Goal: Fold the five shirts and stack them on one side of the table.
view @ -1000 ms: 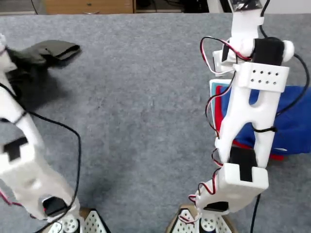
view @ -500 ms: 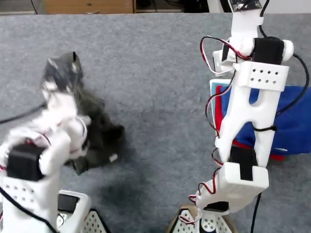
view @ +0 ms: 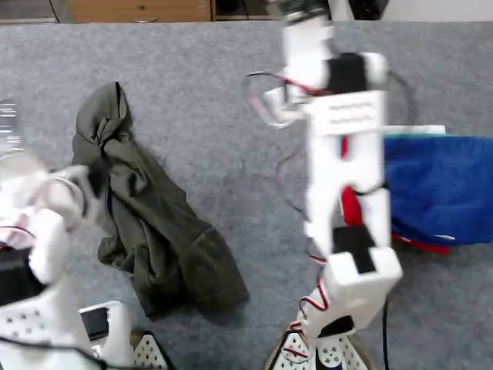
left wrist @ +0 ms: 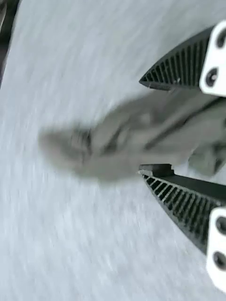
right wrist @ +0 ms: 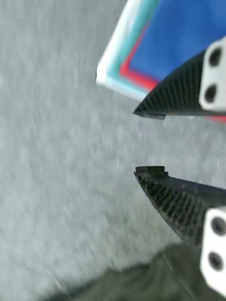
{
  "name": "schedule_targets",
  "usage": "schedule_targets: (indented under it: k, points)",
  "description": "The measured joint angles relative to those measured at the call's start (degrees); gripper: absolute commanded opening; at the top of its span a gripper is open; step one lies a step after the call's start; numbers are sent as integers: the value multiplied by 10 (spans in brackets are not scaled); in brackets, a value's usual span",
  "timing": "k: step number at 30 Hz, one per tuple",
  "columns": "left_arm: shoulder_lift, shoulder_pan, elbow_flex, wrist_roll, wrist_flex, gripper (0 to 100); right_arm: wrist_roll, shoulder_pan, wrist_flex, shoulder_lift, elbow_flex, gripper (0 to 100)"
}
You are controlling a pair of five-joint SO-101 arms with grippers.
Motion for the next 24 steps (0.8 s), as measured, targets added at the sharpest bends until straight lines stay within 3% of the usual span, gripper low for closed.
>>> schedule_targets:
  k: [5, 11, 19, 24]
  points:
    - [55, -180, 88, -14, -67, 260, -26, -120, -12, 111, -3, 192]
    - [57, -304, 197, -33, -163, 260, -29, -257, -13, 265, -104, 192]
    - [62, -346, 260, -63, -185, 260, -29, -332, -9, 456, -249, 186]
    - [62, -346, 262, -69, -185, 260, -29, -324, -2, 517, -302, 0]
